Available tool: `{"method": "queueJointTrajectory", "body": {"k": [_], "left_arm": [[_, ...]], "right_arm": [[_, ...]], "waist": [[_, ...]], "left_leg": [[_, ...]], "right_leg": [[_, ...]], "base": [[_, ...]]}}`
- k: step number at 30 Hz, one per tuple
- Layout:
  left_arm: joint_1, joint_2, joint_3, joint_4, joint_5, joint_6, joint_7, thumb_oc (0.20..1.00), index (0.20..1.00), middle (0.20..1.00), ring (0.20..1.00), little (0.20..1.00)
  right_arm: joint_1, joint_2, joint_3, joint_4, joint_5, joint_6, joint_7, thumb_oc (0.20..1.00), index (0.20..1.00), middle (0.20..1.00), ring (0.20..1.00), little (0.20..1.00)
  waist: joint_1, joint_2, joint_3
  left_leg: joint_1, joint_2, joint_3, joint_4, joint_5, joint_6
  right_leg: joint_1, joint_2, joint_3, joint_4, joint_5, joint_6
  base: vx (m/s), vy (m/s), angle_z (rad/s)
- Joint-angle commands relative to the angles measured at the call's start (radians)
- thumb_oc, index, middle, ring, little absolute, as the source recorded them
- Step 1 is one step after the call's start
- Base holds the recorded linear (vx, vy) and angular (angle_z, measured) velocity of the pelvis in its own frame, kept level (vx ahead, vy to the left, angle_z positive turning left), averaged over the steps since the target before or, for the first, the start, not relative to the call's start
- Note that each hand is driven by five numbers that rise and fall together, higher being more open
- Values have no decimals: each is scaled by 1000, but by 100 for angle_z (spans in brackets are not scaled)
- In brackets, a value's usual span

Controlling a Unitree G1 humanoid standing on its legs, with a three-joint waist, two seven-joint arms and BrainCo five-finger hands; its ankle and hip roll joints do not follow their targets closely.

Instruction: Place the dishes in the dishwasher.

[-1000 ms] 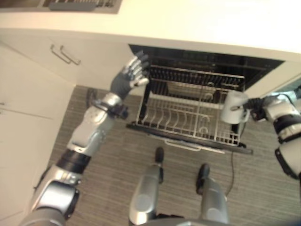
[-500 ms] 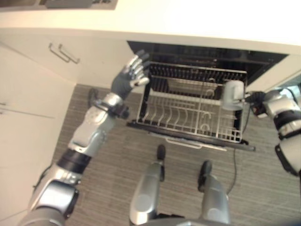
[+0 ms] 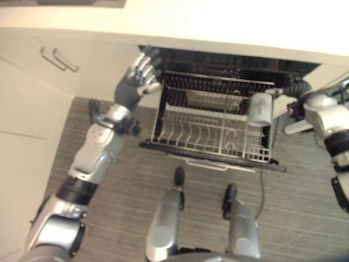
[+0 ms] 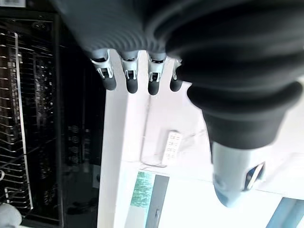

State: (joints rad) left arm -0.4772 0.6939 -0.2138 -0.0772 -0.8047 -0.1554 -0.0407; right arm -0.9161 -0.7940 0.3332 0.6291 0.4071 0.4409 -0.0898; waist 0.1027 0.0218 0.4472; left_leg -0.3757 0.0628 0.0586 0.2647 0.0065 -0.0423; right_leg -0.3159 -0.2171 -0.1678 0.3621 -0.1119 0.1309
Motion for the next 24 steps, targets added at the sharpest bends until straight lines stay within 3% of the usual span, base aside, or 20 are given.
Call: {"method": "queueJointTrajectory", "body": {"k": [1,8,14,21,24], "left_arm": [[44,-25,77,-77,25,-108,29,1000,1000,1000,1000,1000],[175,-116,168,-145,98,-122,61,1000,1000,1000,1000,1000],[338,-202,214,-185,131,-103,21,1000,1000,1000,1000,1000],[491,-237,283,-206,83,-89,-27,1000,1000,1000,1000,1000],[541,-237,311,-205,91,-85,-33,1000,1000,1000,1000,1000]], "right_arm": [[65,5,-28,-119,-10,-59,-107,1000,1000,1000,1000,1000],[425,178,-211,-566,-49,-127,-163,1000,1000,1000,1000,1000],[710,260,-305,-760,-60,-235,-47,1000,1000,1000,1000,1000],[871,302,-401,-867,-68,-317,35,1000,1000,1000,1000,1000],[923,316,-430,-929,-61,-408,88,1000,1000,1000,1000,1000]], "waist": [[-11,-1,-69],[-60,-34,-134],[-81,-39,-231],[-102,-43,-307],[-110,-43,-338]], "left_leg": [[14,17,-5,35,-77,-27],[56,31,20,35,-94,-18],[133,43,42,35,-114,-18],[217,38,55,35,-137,-13],[252,27,54,35,-150,-5]], "right_leg": [[-26,5,-15,-62,104,16],[9,27,10,-62,86,5],[83,36,11,-62,62,9],[161,42,14,-62,43,14],[194,41,19,-62,35,17]], "base": [[58,-23,-14],[48,-26,-10],[109,12,-10],[114,42,-3],[102,54,1]]}}
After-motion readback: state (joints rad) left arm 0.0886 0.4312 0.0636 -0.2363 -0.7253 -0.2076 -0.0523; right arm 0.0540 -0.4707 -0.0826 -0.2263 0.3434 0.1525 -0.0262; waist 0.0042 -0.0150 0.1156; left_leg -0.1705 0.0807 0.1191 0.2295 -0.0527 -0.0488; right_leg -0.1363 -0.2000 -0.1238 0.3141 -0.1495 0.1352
